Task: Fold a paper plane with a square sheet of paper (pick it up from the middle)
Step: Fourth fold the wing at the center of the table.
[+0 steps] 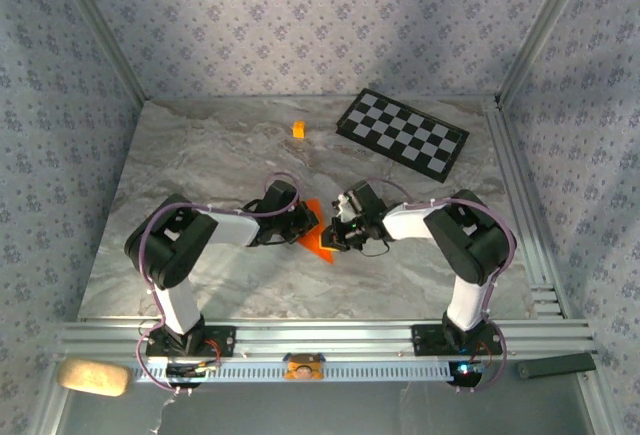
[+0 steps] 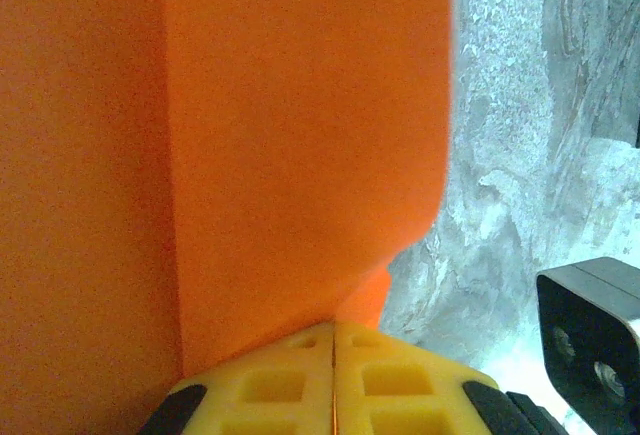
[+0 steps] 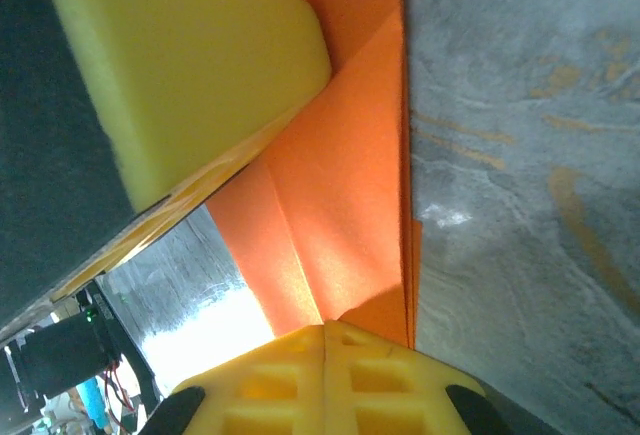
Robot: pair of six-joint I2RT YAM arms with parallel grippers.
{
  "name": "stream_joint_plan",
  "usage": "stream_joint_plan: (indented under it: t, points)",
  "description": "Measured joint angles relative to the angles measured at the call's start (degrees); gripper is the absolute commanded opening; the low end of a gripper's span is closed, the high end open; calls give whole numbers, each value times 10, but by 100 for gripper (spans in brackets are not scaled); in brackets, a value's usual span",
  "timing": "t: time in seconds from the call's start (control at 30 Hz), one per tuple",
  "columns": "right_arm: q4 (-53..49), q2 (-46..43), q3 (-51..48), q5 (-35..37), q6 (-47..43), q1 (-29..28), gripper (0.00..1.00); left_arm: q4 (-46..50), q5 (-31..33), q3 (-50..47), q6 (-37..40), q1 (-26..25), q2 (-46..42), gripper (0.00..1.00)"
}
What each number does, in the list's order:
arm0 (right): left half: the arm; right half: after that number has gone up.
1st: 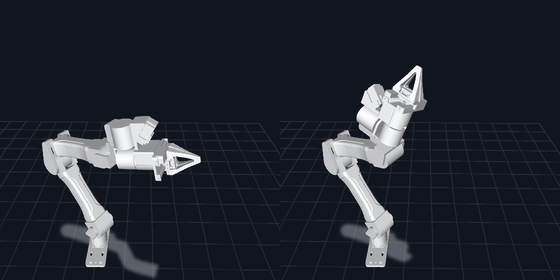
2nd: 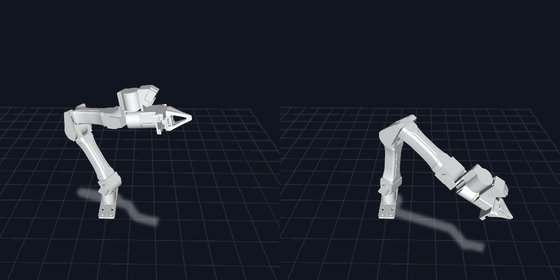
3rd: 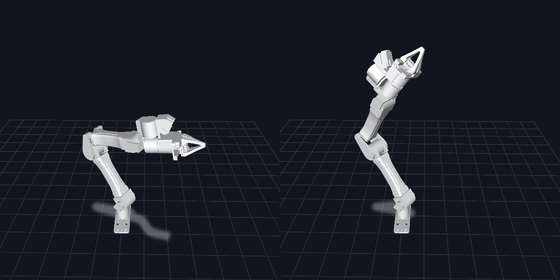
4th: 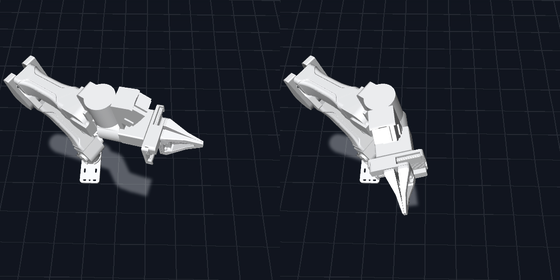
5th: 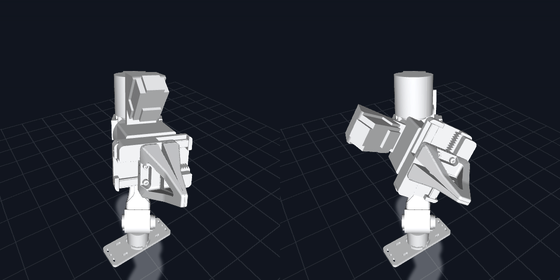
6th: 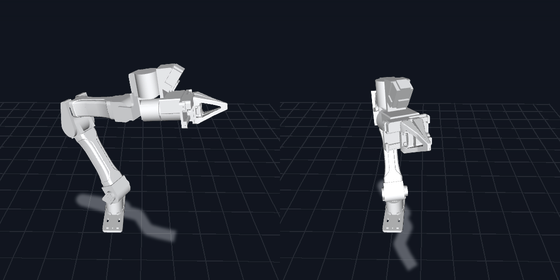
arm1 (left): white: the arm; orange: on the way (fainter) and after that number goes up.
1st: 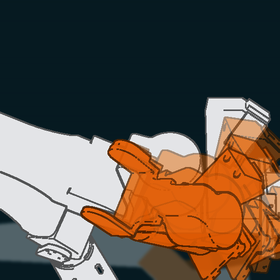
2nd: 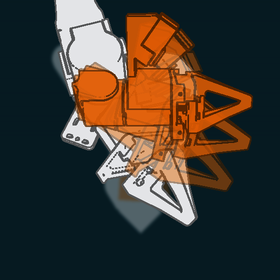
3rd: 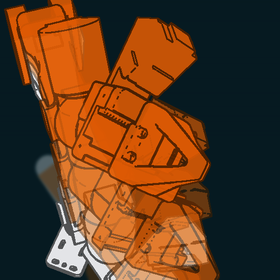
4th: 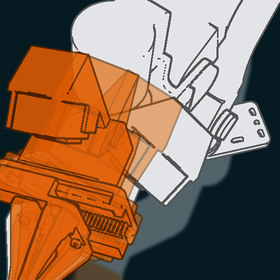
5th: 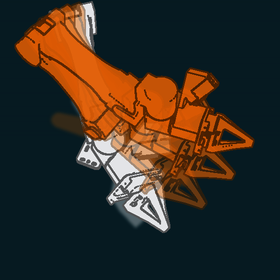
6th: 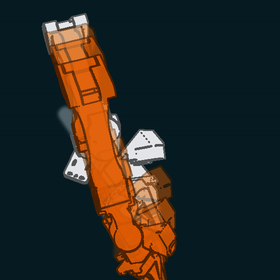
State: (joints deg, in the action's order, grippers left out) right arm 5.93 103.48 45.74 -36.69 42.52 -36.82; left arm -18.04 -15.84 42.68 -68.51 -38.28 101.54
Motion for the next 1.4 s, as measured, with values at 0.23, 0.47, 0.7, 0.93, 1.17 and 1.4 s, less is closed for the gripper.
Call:
stream_joint_plan:
  t: [0.23, 0.47, 0.7, 0.93, 1.17, 1.4]
  points:
    - [-19, 0, 1, -17, -24, 11, 0, 20, -1, 3, 26, 0, -20, 12]
    - [-32, 0, 4, -24, -32, 17, 0, 32, -10, 4, 40, -8, -36, 7]
    - [-34, 0, 4, -26, -32, 17, 0, 35, -41, 5, 58, -15, -24, 7]
    - [-31, -3, -2, -24, -32, 17, 0, 42, -44, 7, 61, -11, -4, 6]
    - [-28, -7, -6, -19, -36, 17, 0, 53, -52, 18, 62, 10, 2, 6]
    - [-30, -11, -9, -15, -41, 17, 0, 77, -48, 34, 78, 58, 5, 6]
